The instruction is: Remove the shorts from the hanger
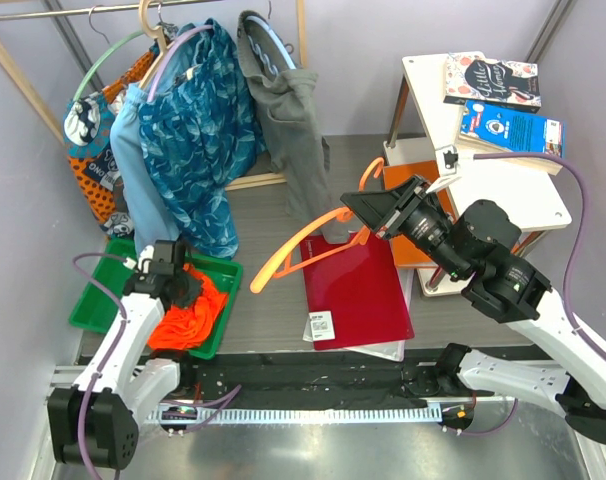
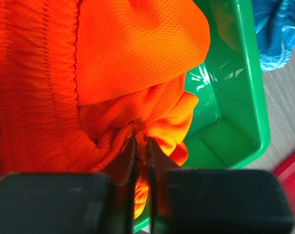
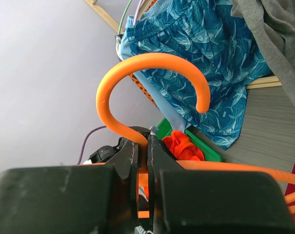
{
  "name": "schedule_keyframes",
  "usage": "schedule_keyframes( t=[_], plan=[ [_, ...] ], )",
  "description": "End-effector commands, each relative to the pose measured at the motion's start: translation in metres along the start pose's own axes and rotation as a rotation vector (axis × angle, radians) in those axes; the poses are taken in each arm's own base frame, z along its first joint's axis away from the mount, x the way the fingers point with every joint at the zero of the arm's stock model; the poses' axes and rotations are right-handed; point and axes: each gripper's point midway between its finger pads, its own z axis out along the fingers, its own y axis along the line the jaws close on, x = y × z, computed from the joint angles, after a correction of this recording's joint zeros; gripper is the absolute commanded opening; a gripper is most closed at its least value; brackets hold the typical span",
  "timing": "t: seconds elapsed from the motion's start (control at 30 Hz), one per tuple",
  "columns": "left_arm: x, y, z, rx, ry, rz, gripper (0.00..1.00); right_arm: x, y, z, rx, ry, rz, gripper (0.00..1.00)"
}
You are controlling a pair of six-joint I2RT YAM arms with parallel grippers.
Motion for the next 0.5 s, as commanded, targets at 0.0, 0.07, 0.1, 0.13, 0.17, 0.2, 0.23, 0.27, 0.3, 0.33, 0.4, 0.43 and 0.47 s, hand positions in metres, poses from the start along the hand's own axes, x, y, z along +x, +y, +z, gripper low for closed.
schedule_keyframes(
  t=[0.0,0.07,0.1,0.13,0.17,0.2,0.23,0.27,0.3,0.33,0.4,0.43,0.47],
  plan=[
    [-0.021,-0.014,-0.018,0.081,-0.095,-0.062,0.49,-0.013,0.014,-0.003,-0.051,-0.043,0.013,0.01],
    [-0.023,-0.012,-0.032,0.092,-0.104,-0.068,0.76,-0.010,0.010,-0.001,-0.040,-0.039,0.010,0.01],
    [-0.032,-0.020,-0.050,0.147,-0.138,-0.084,0.90,-0.010,0.009,-0.002,-0.039,-0.040,0.008,0.01],
    [-0.034,-0.020,-0.060,0.161,-0.144,-0.084,0.99,-0.009,0.008,-0.001,-0.035,-0.038,0.003,0.01],
    [-0.040,-0.024,-0.082,0.190,-0.156,-0.084,1.00,-0.006,0.004,0.000,-0.025,-0.034,-0.004,0.01],
    [-0.043,-0.026,-0.096,0.219,-0.168,-0.078,1.00,-0.006,0.003,0.000,-0.022,-0.033,-0.008,0.01],
    [-0.046,-0.028,-0.108,0.241,-0.175,-0.075,1.00,-0.005,0.001,0.000,-0.016,-0.034,-0.013,0.01],
    [-0.049,-0.039,-0.131,0.312,-0.178,-0.045,1.00,-0.003,-0.002,0.001,-0.008,-0.032,-0.020,0.01],
    [-0.052,-0.046,-0.147,0.377,-0.191,-0.026,1.00,-0.002,-0.003,0.002,-0.003,-0.030,-0.026,0.01],
    [-0.052,-0.056,-0.160,0.447,-0.192,0.000,0.99,0.000,-0.005,0.002,0.001,-0.025,-0.031,0.01],
    [-0.046,-0.093,-0.202,0.700,-0.170,0.096,0.88,0.008,-0.012,0.005,0.017,-0.003,-0.054,0.01],
    [-0.043,-0.106,-0.218,0.800,-0.162,0.136,0.88,0.012,-0.017,0.005,0.026,0.009,-0.064,0.01],
    [-0.040,-0.117,-0.234,0.886,-0.149,0.165,0.88,0.017,-0.021,0.006,0.039,0.024,-0.077,0.01]
  ],
)
